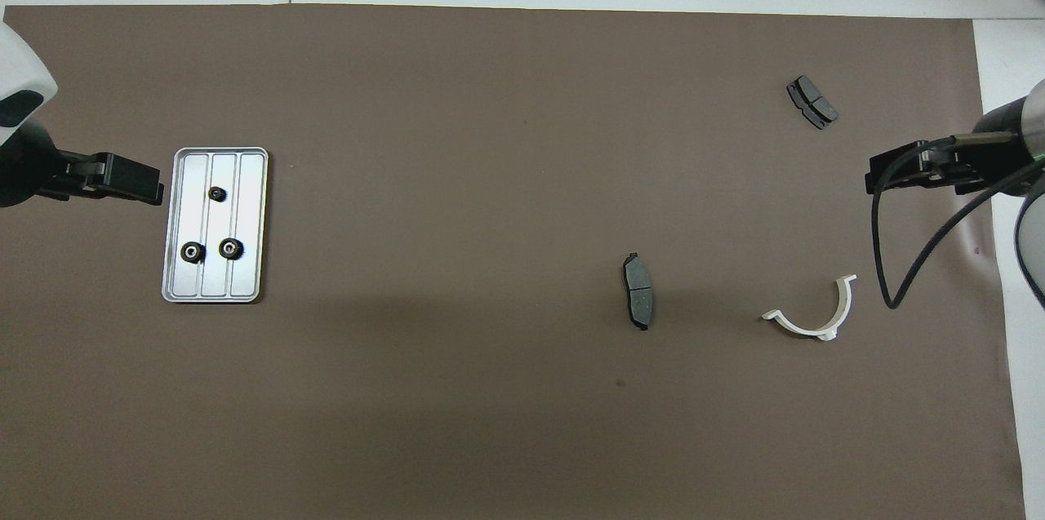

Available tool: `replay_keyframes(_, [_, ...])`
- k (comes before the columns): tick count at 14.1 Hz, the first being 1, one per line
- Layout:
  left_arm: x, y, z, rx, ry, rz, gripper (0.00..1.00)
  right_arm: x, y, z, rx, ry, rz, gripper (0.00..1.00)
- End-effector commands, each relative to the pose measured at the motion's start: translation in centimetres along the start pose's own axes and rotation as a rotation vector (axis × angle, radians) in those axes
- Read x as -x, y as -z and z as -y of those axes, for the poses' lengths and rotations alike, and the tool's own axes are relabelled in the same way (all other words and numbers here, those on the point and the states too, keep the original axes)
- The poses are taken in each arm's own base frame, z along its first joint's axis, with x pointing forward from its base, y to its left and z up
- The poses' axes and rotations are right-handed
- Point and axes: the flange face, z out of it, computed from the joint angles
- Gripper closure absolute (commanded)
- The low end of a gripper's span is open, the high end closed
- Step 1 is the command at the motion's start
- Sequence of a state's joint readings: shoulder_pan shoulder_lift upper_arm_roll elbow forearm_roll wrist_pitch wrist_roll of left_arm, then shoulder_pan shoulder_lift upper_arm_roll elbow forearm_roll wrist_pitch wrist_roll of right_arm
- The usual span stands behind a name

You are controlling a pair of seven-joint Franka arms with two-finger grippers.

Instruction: Place bearing gear from tray to pile

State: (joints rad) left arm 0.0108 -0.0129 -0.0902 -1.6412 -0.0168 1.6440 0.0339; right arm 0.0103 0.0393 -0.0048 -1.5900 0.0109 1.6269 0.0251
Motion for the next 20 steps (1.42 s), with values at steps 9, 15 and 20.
replay_keyframes(9, [-5.0, -17.0, 6.6, -0.004, 0.087, -0.131, 0.00, 0.8, 0.1, 0.0, -0.015, 0.011, 0.005, 0.00])
replay_keyframes(15, [-4.0, -25.5, 6.9, 0.002, 0.104, -0.121, 0.00, 0.8, 0.2, 0.0, -0.015, 0.011, 0.004, 0.00])
replay_keyframes(20, [-4.2, -29.7, 8.1, 0.005, 0.127, -0.150, 0.39, 0.8, 0.2, 0.0, -0.015, 0.011, 0.004, 0.00])
